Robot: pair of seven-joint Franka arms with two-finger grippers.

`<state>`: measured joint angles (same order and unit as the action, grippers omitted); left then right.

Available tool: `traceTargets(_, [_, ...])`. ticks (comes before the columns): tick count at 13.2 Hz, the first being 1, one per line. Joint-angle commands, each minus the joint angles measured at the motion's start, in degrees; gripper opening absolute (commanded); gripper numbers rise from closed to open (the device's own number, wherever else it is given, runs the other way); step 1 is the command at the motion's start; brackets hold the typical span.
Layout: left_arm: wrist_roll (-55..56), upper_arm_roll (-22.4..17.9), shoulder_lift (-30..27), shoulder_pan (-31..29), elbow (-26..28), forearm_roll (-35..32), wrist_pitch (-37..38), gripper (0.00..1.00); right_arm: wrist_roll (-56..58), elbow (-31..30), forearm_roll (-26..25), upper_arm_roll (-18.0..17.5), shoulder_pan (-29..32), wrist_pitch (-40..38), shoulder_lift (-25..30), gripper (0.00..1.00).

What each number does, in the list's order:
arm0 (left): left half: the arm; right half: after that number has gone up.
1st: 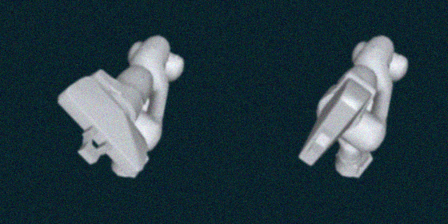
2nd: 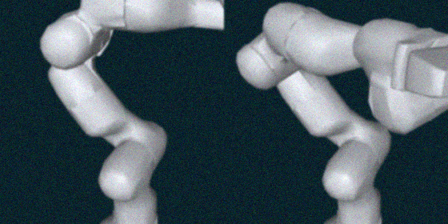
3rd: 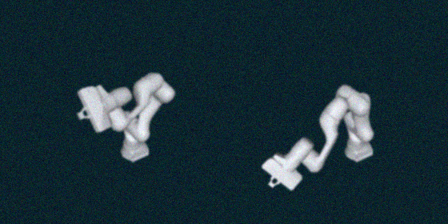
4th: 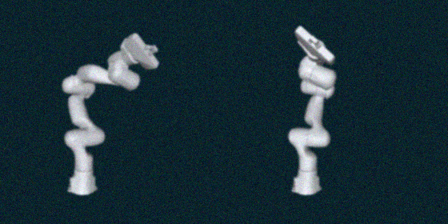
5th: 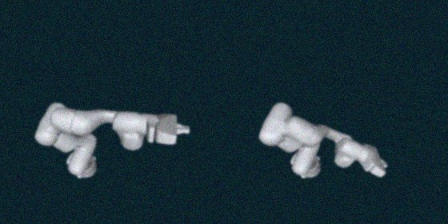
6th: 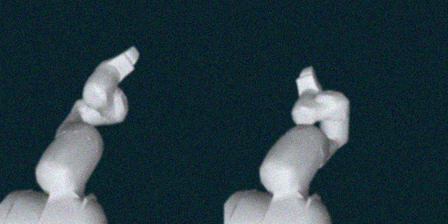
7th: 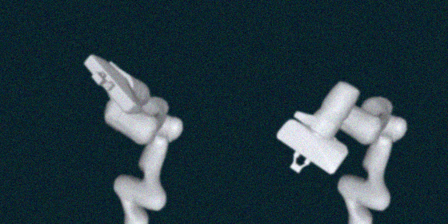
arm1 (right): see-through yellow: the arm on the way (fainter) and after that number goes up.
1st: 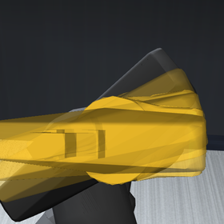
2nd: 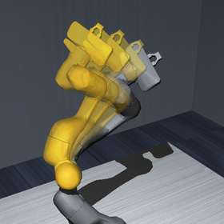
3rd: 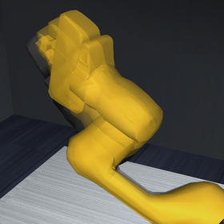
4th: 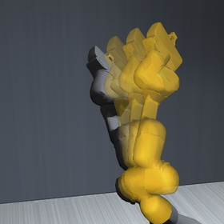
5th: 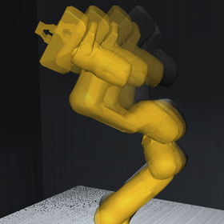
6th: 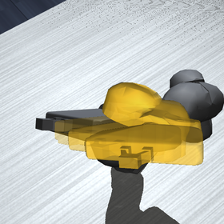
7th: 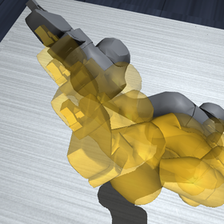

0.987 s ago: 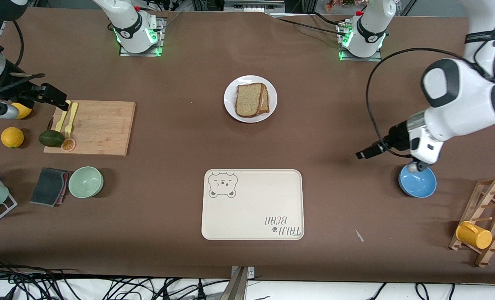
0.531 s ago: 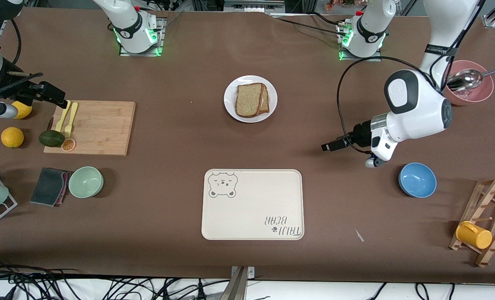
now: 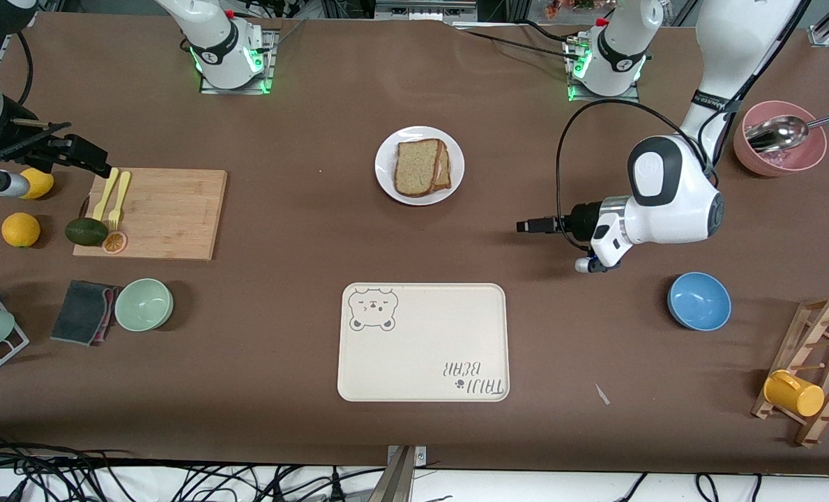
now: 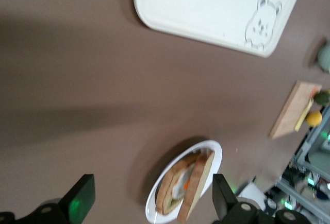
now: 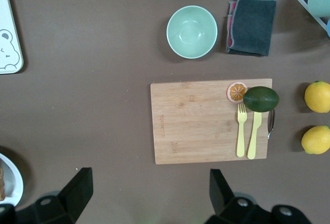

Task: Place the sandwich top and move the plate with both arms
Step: 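Reach the left gripper to the white plate rim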

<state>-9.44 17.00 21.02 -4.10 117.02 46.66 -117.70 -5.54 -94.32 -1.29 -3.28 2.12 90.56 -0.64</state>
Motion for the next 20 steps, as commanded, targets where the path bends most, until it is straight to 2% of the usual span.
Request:
traceTargets(1, [-10.4,-0.5,-0.9,-0.6,3.4,3.9,4.0,1.00,0.5,0.9,-1.0,-0.2,0.3,0.4,-0.5,1.00])
traceTargets(4, [-19.7,-0.5,-1.8,-0.6,7.9,13.3,3.8,1.00,0.6,0.9,-1.0,-0.3,0.2,1.8,-0.5,1.00])
traceTargets(6, [-23.3,-0.6,-1.1,0.2,9.0,19.0,3.0,1.00,0.5,0.9,-1.0,-0.4,0.2,1.6,-0.4,1.00])
traceTargets(8, [-24.0,-0.5,0.2,4.4,9.9,22.6,-3.8,1.00,0.4,0.9,-0.9,-0.4,0.2,1.8,-0.5,1.00])
traceTargets(10, [-25.3,-0.2,1.7,6.9,9.8,27.5,-7.4,1.00,0.4,1.4,-0.9,-0.4,-0.2,1.7,-0.7,1.00])
traceTargets(13, [-35.4,1.3,5.5,8.2,9.8,36.1,-12.0,1.00,0.1,1.5,0.2,-0.2,-0.1,1.8,-2.3,1.00])
traceTargets(15, [-38.5,1.9,6.7,8.7,10.0,38.7,-13.2,1.00,-0.3,1.4,-2.1,-0.5,-0.3,2.9,-2.6,1.00])
traceTargets(17, [-40.3,2.7,6.5,8.6,11.4,38.7,-13.1,1.00,0.5,0.8,-2.0,-0.5,-0.2,4.0,-2.5,1.00])
traceTargets(20, [-46.5,3.7,4.7,7.9,16.3,40.1,-13.0,1.00,0.5,1.0,-2.1,-0.6,-0.2,4.6,-2.2,1.00])
